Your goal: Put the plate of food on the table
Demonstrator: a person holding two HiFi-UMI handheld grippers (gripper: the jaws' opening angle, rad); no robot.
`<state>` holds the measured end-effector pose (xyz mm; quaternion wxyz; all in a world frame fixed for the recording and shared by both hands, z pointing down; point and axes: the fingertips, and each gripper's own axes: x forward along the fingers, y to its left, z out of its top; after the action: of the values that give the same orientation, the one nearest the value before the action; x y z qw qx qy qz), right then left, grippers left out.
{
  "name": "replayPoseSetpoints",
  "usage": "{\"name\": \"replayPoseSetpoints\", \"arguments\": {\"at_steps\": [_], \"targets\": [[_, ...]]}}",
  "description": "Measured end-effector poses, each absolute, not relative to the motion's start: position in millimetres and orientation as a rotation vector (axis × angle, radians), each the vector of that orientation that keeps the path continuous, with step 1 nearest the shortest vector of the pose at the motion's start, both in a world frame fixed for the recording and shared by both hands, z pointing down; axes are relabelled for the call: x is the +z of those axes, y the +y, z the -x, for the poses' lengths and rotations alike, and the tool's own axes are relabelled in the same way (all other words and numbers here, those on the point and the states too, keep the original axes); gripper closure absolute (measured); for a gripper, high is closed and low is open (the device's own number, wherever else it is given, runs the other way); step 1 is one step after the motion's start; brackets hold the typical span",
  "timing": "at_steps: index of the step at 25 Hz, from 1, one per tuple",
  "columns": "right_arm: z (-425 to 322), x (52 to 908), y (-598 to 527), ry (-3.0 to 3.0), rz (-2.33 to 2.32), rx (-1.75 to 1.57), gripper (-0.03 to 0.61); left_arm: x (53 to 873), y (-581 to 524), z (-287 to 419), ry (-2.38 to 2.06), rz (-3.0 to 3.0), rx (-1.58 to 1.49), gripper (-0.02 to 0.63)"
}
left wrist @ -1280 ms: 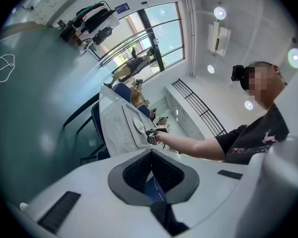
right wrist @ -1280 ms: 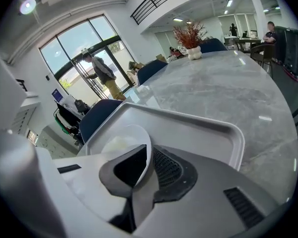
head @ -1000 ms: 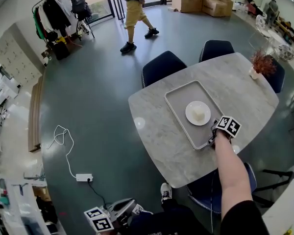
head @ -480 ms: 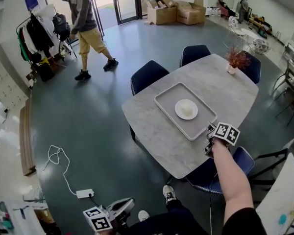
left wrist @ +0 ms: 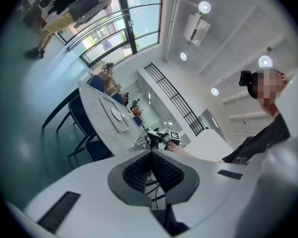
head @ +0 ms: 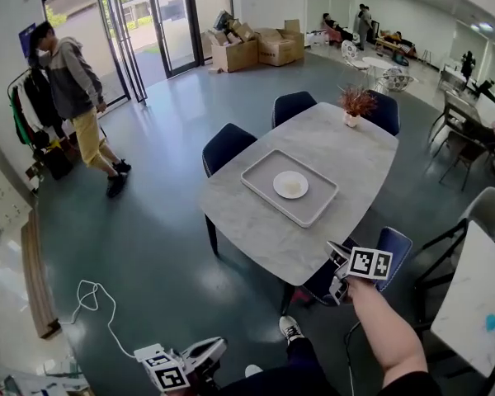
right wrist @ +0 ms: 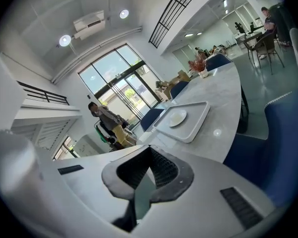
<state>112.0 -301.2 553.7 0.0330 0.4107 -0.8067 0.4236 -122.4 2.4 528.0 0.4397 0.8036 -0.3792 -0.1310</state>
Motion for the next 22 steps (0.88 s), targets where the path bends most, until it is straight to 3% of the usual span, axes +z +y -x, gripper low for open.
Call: {"name": "replayPoseSetpoints", "arguments": {"at_steps": [12,22], "targets": [[-39,551,-33,-2.658,-0.739,1.323,0.566,540,47,82,-0.747,-2.060,-0.211,0.607],[-32,539,57,-2.715,-0.660,1.352,0.566,536,58,52,-0.654,-2.096,-0.174,0.607]]}}
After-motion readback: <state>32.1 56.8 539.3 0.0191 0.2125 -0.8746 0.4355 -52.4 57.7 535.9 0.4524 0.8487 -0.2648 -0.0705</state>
